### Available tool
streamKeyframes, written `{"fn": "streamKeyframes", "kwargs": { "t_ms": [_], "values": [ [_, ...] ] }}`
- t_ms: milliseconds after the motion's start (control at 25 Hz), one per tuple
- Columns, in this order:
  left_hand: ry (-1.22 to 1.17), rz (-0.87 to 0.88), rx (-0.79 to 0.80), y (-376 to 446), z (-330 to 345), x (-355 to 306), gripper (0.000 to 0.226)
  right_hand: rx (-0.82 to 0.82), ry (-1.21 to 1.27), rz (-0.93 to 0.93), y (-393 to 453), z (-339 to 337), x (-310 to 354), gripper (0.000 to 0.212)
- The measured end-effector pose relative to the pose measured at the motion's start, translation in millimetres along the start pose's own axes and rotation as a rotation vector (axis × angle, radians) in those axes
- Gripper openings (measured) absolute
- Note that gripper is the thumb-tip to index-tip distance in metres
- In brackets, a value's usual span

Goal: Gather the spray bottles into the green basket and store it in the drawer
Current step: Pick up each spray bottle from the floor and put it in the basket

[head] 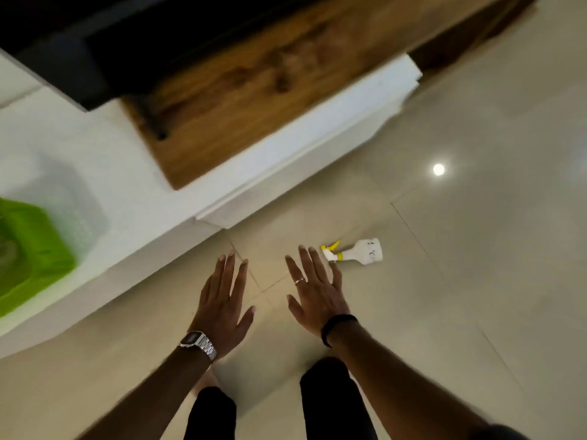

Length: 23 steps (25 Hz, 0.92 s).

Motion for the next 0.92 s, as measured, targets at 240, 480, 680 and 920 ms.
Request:
{"fn": "streamKeyframes", "kwargs": {
  "t_ms": [240,480,680,920],
  "values": [
    [-0.097,-0.007,0.175,158.6,115.9,-140.1,0.098,0.087,-0.046,0.191,21.0,83.7,-223.3,0.087],
    [-0.144,0.002,0.265,263.5,233.1,-225.3,0.083,0.158,-0.120,0.200,103.6,163.1,-326.2,0.098],
    [-0.186,-0.058,0.378,298.5,294.0,-215.4,0.073,0.127,-0.238,0.154,170.8,203.2,-344.9,0.114],
    [-0.456,-0.386,0.445,271.6,310.3,-203.5,0.080,0.186,0.274,0.411,105.7,230.4,-359.8,0.087]
  ]
}}
Point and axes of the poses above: each hand's wrist, its own y-axis towards the middle knuckle, its own z-axis out of the palm, x = y × z, the point moved 10 cm from there along y, towards the middle knuckle, and after that the axes turned 13 degrees about x, right-handed, at the moved point
